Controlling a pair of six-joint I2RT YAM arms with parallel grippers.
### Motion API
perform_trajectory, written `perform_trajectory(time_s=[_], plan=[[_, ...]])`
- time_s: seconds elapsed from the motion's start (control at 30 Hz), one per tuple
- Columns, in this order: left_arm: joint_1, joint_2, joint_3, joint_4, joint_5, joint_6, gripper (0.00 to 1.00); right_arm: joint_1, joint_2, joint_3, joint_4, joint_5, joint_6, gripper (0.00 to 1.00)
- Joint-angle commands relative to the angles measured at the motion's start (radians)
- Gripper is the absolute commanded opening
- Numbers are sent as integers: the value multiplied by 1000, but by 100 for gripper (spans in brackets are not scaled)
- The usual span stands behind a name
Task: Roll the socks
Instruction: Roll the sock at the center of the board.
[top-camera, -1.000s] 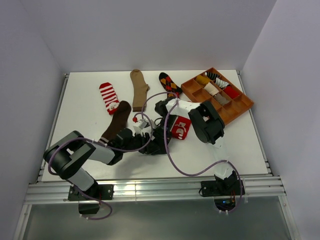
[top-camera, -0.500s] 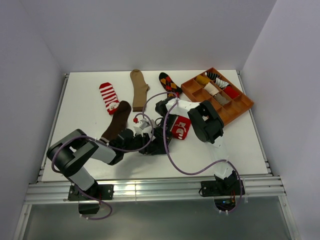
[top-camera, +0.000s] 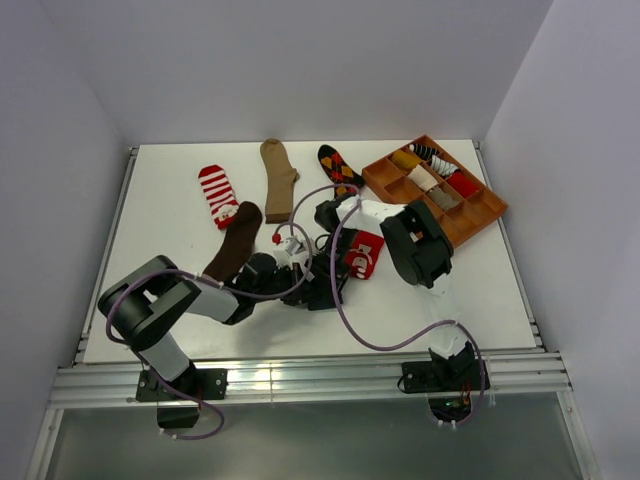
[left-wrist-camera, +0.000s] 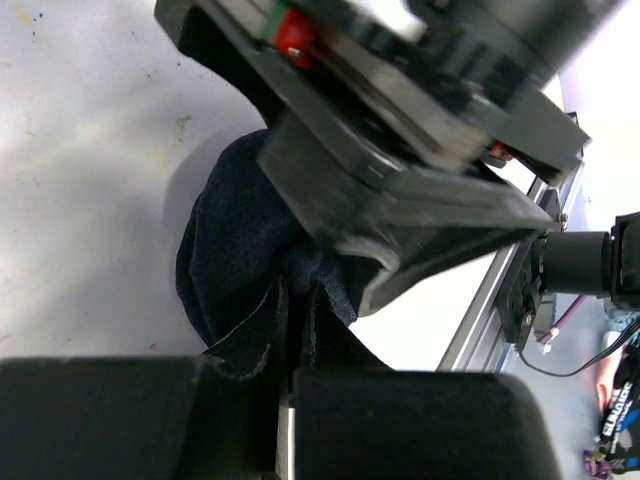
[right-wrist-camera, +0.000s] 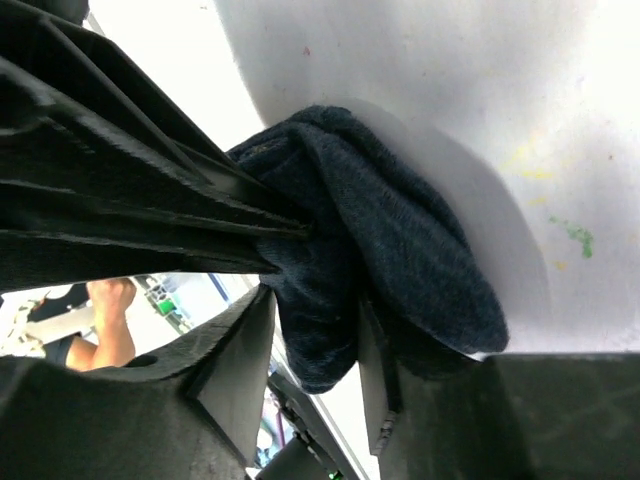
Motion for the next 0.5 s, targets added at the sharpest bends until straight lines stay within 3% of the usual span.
perform_trajectory(time_s=[0.0, 0.47], plan=[[-22, 55, 8, -196, -48, -16, 0, -10, -18, -27, 195, 147, -34, 47], [-22, 153, 86, -321, -71, -42, 0, -65, -152, -96, 234, 120, -41, 56]])
